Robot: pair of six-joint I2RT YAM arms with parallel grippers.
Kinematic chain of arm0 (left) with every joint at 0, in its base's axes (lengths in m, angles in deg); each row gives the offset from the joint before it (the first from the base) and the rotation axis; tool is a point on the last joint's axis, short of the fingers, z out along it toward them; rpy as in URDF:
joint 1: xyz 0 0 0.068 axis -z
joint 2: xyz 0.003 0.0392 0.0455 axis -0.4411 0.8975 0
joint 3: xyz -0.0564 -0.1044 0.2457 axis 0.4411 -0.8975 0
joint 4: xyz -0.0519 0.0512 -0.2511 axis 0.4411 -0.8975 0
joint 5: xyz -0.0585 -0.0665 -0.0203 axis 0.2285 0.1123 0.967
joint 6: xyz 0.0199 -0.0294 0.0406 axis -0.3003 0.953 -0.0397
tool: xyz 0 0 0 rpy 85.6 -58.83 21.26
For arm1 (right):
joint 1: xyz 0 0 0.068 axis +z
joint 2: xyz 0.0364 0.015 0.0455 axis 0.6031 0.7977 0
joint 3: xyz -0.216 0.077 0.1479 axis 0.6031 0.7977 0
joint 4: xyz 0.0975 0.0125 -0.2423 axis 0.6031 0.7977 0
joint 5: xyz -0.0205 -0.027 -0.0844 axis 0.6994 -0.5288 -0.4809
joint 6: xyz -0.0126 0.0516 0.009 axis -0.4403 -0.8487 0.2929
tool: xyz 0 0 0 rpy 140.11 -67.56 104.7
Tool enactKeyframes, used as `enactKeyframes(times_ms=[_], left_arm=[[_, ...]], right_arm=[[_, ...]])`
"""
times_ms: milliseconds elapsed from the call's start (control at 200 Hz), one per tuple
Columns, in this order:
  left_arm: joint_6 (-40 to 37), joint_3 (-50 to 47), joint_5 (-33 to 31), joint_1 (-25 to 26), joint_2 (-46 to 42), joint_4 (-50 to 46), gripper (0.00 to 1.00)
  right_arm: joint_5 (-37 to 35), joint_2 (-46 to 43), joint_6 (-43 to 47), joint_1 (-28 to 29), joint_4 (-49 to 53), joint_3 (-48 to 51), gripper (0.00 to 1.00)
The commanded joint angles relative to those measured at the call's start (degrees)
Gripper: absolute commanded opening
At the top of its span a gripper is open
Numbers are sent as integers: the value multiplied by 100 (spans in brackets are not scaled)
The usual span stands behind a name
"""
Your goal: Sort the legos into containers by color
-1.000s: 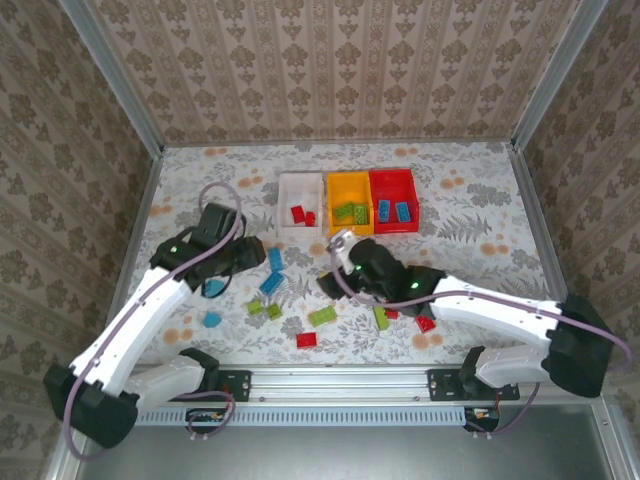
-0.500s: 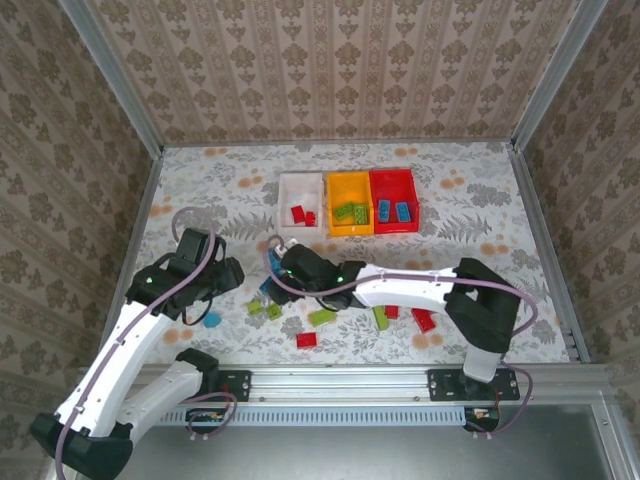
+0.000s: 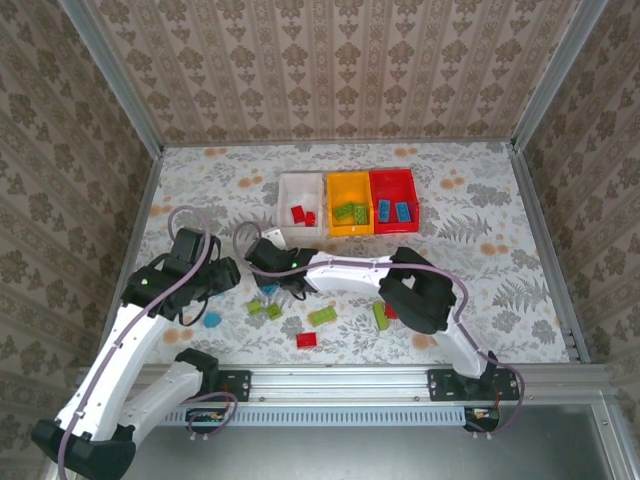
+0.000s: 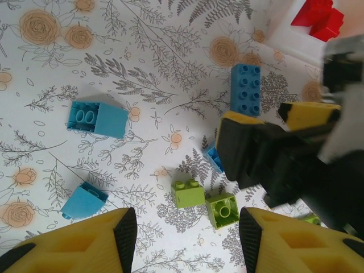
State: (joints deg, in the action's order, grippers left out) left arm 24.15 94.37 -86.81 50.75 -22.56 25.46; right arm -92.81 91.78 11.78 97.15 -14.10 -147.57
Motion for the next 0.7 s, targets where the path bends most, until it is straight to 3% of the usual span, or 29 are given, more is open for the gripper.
enactKeyframes(times_ms=[0, 170, 420, 540, 695], left_arm=[[-182, 142, 77, -67, -189, -144, 54], [-226, 190, 95, -76, -297, -275, 54], [-278, 254, 102, -94, -378, -365, 54], [-312, 213, 181, -90, -381, -289, 55], [-399, -11, 717, -85, -243, 285, 55]], right_arm=[[-405, 347, 8, -98, 680, -501, 73], [-370, 722, 99, -149, 783, -832, 69], [-238, 930, 78, -178, 684, -860, 43], [-314, 356, 373, -169, -272, -100, 32], [-471, -881, 920, -199, -1262, 940, 29]])
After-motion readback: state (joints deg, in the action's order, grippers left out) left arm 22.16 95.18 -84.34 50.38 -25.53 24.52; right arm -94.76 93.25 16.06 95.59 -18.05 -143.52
